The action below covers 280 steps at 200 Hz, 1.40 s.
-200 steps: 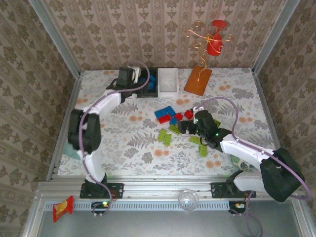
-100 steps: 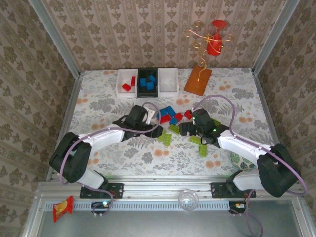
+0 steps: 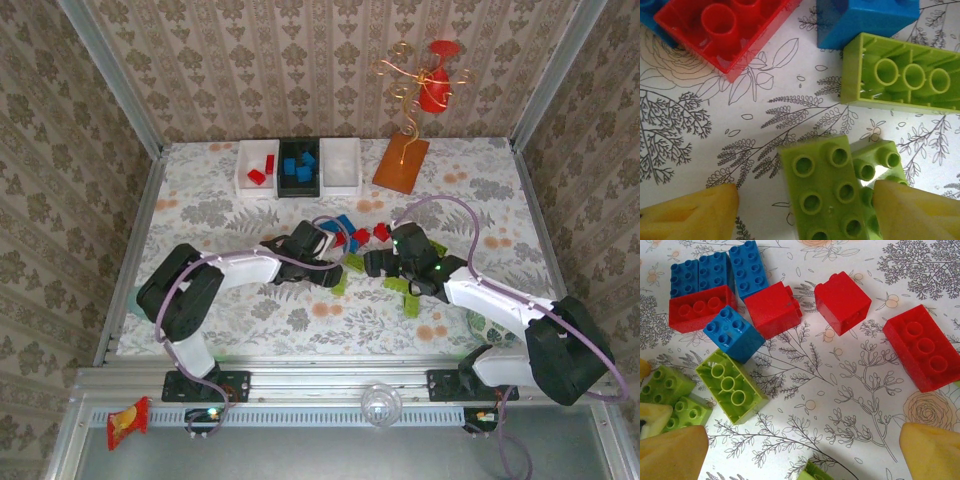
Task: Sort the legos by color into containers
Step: Move the lego to the center of the table, then pick up the lego from the center of the table.
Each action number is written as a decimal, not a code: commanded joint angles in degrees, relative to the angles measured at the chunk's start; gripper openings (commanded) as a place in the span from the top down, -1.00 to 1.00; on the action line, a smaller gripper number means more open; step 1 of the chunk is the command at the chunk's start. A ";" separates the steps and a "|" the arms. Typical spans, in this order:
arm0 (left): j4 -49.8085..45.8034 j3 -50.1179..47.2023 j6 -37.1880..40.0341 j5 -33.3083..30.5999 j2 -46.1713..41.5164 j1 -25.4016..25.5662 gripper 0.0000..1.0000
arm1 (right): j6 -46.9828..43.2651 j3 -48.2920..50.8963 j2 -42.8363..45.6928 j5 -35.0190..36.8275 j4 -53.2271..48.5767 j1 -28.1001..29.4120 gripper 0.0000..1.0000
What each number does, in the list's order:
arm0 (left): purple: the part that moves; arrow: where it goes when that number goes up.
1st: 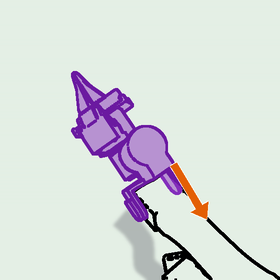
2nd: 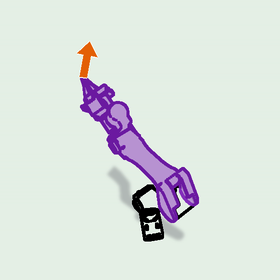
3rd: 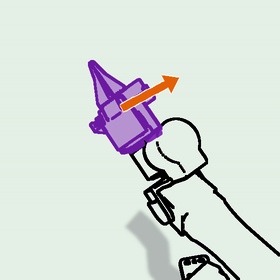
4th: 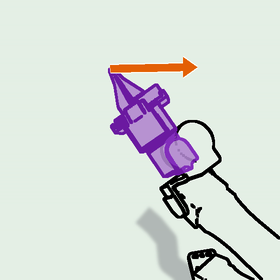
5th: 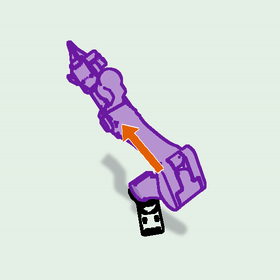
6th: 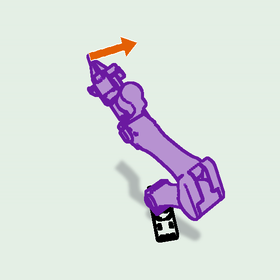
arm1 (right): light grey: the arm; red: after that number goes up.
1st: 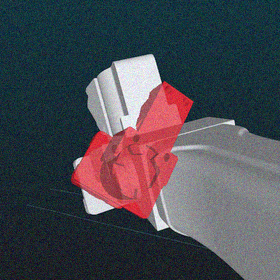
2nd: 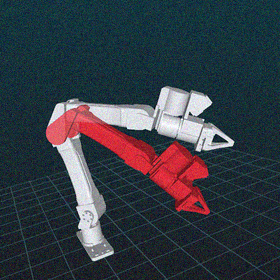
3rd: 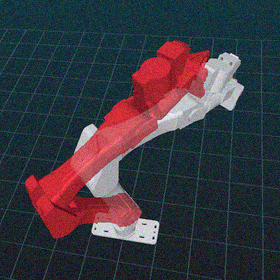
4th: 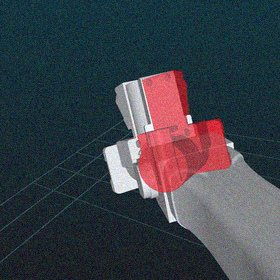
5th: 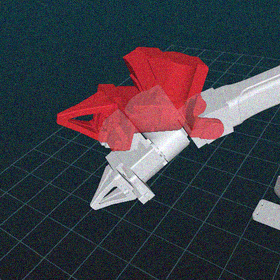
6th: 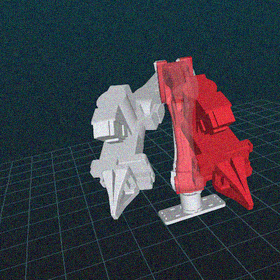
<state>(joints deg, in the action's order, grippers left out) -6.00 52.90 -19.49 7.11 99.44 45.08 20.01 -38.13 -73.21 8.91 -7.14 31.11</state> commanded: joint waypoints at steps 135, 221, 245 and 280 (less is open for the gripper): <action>-2.44 -0.11 -0.30 -4.57 1.00 0.62 -0.13 | 0.99 -0.37 -1.01 0.36 0.67 0.00 -0.99; 5.23 1.72 0.58 -12.73 -4.66 -0.12 0.48 | 1.26 0.95 -1.21 0.91 2.25 0.00 -1.00; 7.79 9.36 3.78 -10.85 -3.81 -3.28 0.48 | 1.79 0.95 -1.19 0.90 3.56 0.00 -0.99; 10.09 22.06 6.36 -8.44 4.96 -8.66 0.48 | 2.74 0.93 -0.51 0.55 4.92 0.00 -0.99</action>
<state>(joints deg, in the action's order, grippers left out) -0.10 67.18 -16.34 -3.46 99.13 39.77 21.30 -38.13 -74.00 8.86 -4.21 31.11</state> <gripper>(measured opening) 0.327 0.996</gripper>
